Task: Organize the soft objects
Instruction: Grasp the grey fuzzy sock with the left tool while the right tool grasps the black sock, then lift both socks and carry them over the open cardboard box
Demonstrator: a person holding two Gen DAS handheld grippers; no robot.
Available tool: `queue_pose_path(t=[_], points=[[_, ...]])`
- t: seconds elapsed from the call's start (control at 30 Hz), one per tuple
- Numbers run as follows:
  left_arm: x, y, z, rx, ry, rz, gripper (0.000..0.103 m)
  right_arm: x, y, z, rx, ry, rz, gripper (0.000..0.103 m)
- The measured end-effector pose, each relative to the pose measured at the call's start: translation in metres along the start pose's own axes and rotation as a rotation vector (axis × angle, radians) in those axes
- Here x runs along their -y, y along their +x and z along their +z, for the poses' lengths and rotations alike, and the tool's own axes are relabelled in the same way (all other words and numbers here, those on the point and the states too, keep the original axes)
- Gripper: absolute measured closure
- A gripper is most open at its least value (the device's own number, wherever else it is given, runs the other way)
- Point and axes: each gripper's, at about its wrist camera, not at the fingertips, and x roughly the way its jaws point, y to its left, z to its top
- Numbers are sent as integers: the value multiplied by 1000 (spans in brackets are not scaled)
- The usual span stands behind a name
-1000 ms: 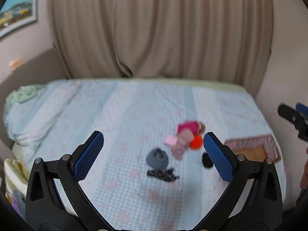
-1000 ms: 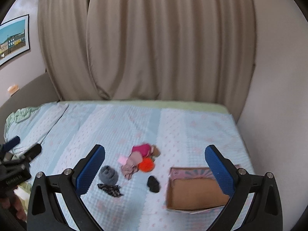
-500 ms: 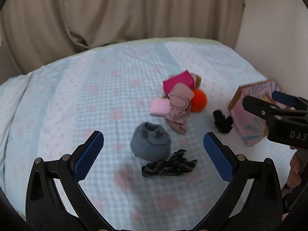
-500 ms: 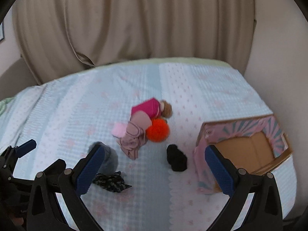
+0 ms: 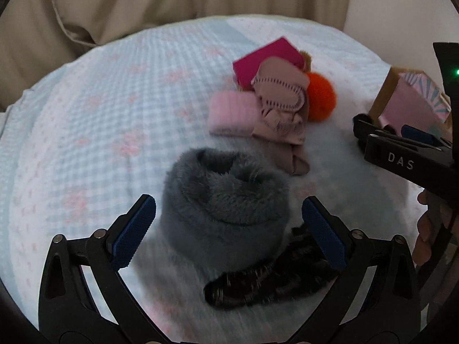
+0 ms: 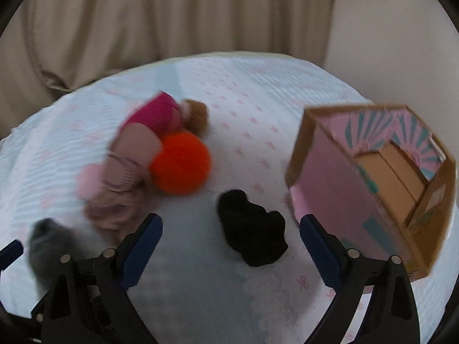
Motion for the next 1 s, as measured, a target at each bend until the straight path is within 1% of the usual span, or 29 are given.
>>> queue_pose_path(t=[0.07,0.17,0.23,0.3,0.33,0.4,0.43,0.47,0.5,0.53,0.6,0.7,0.87,1.0], points=[[0,11,0,-11,3,-5,7,3,14,-3,-9,9,-20,18],[2,23,-3,-31,16,-3,10,7,27,-4,-9,6,-41,19],[1,27,-3,-38,24,0,15,10,32,-4,-13,11,-50,25],[-1,28,-2,-47,25,7,24,10,38,-5,-30,17,-45,37],[-3,28,-2,-51,22,5,26,10,40,-5,-40,17,-43,40],[-6,27,-1,-58,12,-4,33,10,43,-7,-59,8,-37,54],[-7,27,0,-60,9,-8,35,9,43,-10,-66,3,-38,58],[-8,27,1,-60,8,-11,38,9,44,-11,-76,2,-33,66],[-8,26,2,-59,9,-13,42,9,44,-12,-85,3,-22,70],[-8,25,2,-58,10,-12,44,9,44,-12,-92,4,-16,70],[-9,24,3,-58,10,-9,48,10,42,-12,-90,2,-9,75],[-10,19,6,-50,-4,-10,50,9,39,-9,-87,-10,2,78],[-10,1,15,-20,-29,-2,50,5,27,-3,-67,-36,28,79],[-9,-21,23,6,-49,11,51,5,13,6,-57,-44,54,79]])
